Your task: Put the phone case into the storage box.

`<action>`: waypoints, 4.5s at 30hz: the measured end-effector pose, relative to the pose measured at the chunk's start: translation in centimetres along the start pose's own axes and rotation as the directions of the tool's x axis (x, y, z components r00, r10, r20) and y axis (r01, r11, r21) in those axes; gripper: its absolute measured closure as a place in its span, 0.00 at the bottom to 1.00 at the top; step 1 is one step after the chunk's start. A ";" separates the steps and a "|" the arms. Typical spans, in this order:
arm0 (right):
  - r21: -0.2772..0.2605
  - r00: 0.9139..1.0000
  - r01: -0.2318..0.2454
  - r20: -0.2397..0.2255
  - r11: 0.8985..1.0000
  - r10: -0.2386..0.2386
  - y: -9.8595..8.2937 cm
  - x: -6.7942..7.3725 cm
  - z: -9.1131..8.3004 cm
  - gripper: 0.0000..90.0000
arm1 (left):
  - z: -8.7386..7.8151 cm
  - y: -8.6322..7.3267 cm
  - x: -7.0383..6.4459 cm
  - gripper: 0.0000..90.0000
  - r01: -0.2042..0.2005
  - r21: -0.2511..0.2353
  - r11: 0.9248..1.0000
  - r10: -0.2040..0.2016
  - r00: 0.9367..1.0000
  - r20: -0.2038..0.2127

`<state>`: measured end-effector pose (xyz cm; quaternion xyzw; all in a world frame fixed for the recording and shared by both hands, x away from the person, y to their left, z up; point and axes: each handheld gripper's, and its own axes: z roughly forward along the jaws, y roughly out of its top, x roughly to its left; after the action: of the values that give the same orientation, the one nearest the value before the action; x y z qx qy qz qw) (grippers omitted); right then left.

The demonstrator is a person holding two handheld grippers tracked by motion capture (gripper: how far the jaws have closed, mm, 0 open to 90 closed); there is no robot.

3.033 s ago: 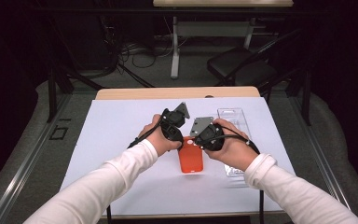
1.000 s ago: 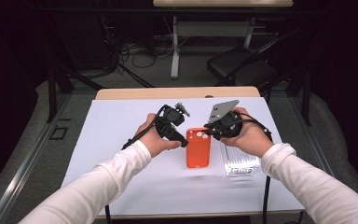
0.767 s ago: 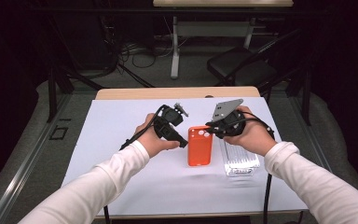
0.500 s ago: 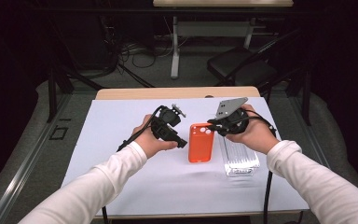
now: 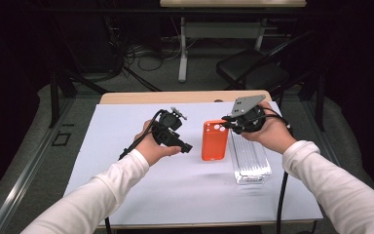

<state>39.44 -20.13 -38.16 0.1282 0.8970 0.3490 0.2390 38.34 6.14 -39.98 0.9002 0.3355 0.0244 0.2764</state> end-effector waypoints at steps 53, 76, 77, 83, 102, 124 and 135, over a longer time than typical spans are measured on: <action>0.027 0.981 -0.024 0.194 0.999 0.018 -2.4 -6.2 -3.8 0.88 | -1.5 -1.7 2.0 0.28 0.080 -0.075 0.994 -0.081 0.997 -0.019; 0.044 0.976 0.078 0.202 0.996 -0.085 -4.6 -8.0 -4.1 0.88 | -1.5 -2.0 2.3 0.22 0.086 -0.087 0.993 -0.086 0.996 0.006; 0.041 0.975 0.078 0.206 0.996 -0.085 -4.7 -8.0 -4.1 0.88 | -1.5 -2.0 2.3 0.22 0.085 -0.087 0.993 -0.084 0.996 0.006; 0.034 0.966 0.126 0.225 0.991 -0.131 -5.0 -8.1 -4.1 0.88 | -1.4 -2.1 2.3 0.22 0.085 -0.086 0.993 -0.085 0.996 0.011; 0.020 0.940 0.192 0.285 0.981 -0.189 -6.1 -7.8 -2.2 0.88 | -1.1 -2.2 2.4 0.21 0.083 -0.081 0.993 -0.083 0.997 0.006; 0.053 0.930 0.188 0.312 0.981 -0.195 -7.9 -8.1 0.7 0.88 | -1.2 -2.6 2.8 0.21 0.096 -0.083 0.992 -0.096 0.995 0.002; 0.070 0.919 0.195 0.335 0.978 -0.208 -8.6 -8.2 1.6 0.88 | -1.1 -2.7 2.9 0.21 0.096 -0.082 0.992 -0.097 0.995 0.003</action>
<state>46.77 -28.70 -42.35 0.0978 0.8566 0.2793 0.4227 38.74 10.10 -40.80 0.8708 0.3775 0.0252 0.3139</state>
